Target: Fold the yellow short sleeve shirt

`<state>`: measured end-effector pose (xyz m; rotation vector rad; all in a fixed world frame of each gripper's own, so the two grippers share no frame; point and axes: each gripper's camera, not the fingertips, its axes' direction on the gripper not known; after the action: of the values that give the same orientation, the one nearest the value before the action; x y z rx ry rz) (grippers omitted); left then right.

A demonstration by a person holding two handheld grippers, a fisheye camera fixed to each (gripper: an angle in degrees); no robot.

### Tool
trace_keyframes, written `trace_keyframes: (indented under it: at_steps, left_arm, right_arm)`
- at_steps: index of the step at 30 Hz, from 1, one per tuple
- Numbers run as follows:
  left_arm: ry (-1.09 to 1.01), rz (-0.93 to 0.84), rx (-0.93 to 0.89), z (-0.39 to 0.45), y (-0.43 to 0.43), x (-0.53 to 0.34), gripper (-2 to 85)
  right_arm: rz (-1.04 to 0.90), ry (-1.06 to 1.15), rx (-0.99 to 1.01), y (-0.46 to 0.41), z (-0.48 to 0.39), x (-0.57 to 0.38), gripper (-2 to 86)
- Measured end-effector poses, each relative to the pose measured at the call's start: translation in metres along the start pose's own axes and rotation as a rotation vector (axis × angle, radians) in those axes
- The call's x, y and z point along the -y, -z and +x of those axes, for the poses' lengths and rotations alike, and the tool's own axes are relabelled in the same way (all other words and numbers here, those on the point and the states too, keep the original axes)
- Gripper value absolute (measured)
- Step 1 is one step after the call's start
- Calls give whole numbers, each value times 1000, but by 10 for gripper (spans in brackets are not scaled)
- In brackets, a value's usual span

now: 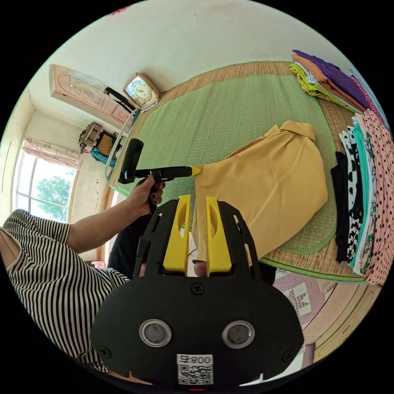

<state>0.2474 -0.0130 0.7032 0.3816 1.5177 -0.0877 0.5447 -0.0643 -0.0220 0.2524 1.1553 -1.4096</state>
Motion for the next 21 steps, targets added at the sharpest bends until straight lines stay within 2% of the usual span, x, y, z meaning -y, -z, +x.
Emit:
trace_keyframes:
  at_steps: [8, 17, 21]
  left_arm:
    - [-198, 41, -20, 89, 7, -24, 6]
    - [-520, -103, 79, 205, -48, -45, 8]
    - [-567, -136, 7, 232, -58, -48, 17]
  right_arm:
    - [62, -99, 163, -13, 29, 17, 90]
    - [75, -237, 235, -7, 56, -17, 51]
    - [84, -251, 255, 4, 69, -42, 20]
